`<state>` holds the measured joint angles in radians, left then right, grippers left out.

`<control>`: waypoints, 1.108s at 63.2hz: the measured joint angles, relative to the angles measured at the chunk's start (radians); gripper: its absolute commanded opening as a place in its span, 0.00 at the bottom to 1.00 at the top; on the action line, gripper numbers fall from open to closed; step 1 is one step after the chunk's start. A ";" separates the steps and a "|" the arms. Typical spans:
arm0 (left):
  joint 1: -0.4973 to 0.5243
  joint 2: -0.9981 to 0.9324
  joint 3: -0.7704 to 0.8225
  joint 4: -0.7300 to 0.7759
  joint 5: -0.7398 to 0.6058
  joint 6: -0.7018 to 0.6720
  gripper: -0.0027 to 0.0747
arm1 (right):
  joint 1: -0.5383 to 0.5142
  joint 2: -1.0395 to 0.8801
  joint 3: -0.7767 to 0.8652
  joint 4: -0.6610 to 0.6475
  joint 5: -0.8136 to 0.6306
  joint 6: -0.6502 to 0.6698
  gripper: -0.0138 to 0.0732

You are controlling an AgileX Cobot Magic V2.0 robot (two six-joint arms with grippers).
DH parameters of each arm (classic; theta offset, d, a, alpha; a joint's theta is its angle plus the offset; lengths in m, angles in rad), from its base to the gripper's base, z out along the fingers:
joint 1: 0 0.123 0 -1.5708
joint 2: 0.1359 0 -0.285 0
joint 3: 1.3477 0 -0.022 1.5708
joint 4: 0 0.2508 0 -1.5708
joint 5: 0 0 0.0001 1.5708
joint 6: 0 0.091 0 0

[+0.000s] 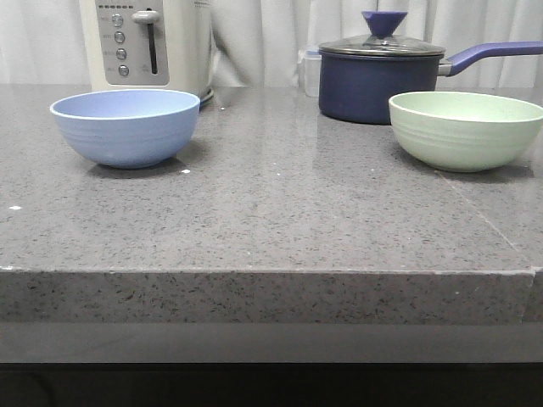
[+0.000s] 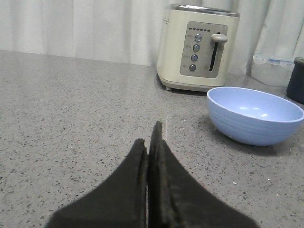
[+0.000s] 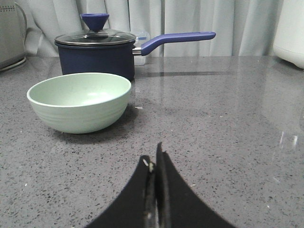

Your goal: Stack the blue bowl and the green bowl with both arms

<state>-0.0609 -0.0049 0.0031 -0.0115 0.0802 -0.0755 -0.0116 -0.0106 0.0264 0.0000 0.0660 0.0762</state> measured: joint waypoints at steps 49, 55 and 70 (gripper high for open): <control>0.000 0.000 -0.323 0.000 0.062 0.000 0.01 | 0.000 0.023 -0.272 0.000 0.039 0.000 0.09; 0.000 0.019 -0.447 0.000 0.155 0.000 0.01 | 0.000 0.079 -0.387 0.000 0.096 0.002 0.09; 0.000 0.208 -0.713 0.000 0.362 0.000 0.01 | 0.000 0.278 -0.637 0.000 0.283 0.002 0.09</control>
<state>-0.0609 0.2034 -0.7096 -0.0115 0.4422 -0.0755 -0.0116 0.2673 -0.6102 0.0000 0.3487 0.0783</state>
